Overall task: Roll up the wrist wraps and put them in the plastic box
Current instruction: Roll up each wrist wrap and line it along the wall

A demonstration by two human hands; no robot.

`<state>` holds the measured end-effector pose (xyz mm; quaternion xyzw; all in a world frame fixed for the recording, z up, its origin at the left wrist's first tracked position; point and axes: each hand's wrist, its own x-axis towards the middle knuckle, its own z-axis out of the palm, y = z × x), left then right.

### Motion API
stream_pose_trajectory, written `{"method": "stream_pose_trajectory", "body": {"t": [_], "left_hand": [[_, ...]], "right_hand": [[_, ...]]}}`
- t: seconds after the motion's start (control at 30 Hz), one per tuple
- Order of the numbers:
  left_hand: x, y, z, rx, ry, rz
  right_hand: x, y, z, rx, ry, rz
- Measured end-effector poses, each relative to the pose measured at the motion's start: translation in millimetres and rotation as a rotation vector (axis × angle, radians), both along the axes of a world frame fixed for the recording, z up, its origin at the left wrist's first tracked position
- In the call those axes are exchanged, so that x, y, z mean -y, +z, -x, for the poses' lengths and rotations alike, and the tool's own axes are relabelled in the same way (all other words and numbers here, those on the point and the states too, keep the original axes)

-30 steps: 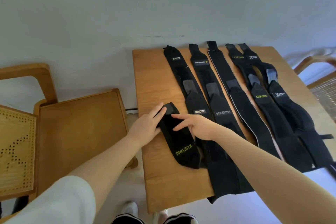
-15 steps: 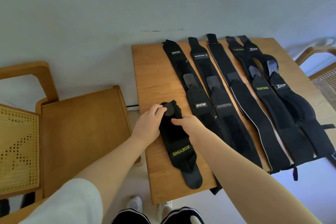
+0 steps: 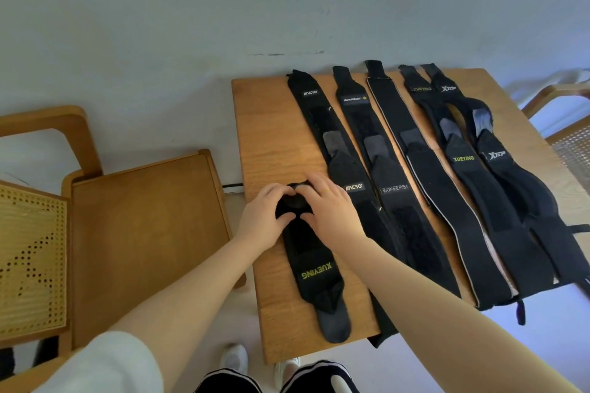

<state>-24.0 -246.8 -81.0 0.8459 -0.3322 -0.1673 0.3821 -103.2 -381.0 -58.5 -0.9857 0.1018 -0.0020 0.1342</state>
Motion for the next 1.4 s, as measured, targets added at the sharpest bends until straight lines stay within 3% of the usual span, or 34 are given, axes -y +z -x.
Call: {"method": "stream_pose_trajectory", "body": {"t": [0.23,0.33,0.47,0.57,0.7,0.8,1.0,1.1,1.13,1.23,1.27,1.33,1.4], "left_hand": [[-1,2,1,-0.125,0.114,-0.025],[1,1,0,-0.136,0.098,-0.062],[6,2,4,-0.141,0.127,-0.087],[7,2,7,-0.122,0.149,-0.097],[3,1,9,-0.110,0.101,-0.098],[2,1,6,-0.110,0.073,-0.123],[3,3,1,-0.124,0.052,-0.160],[3,4,1,-0.108,0.042,-0.171],[2,4,1,-0.094,0.033,-0.183],[0,3,7,-0.048,-0.005,-0.215],[0,3,9,-0.038,-0.011,-0.216],[2,4,8,-0.026,-0.017,-0.208],[4,4,6,-0.024,-0.027,-0.201]], "right_hand": [[21,0,-7,-0.001,0.342,0.449],[22,0,-13,0.073,0.414,0.476],[21,2,-21,0.024,0.485,0.444],[23,8,-30,-0.072,0.333,0.316],[36,19,-58,-0.248,0.064,-0.062],[41,9,-73,-0.299,-0.065,-0.189],[49,3,-86,-0.503,-0.098,-0.108],[49,1,-96,-0.569,-0.119,-0.169],[50,-5,-96,-0.585,-0.234,-0.321],[51,0,-93,-0.439,-0.791,-1.089],[52,0,-92,-0.398,-0.867,-1.166],[45,10,-91,-0.442,-0.826,-1.214],[31,19,-87,-0.397,-0.601,-1.049]]}}
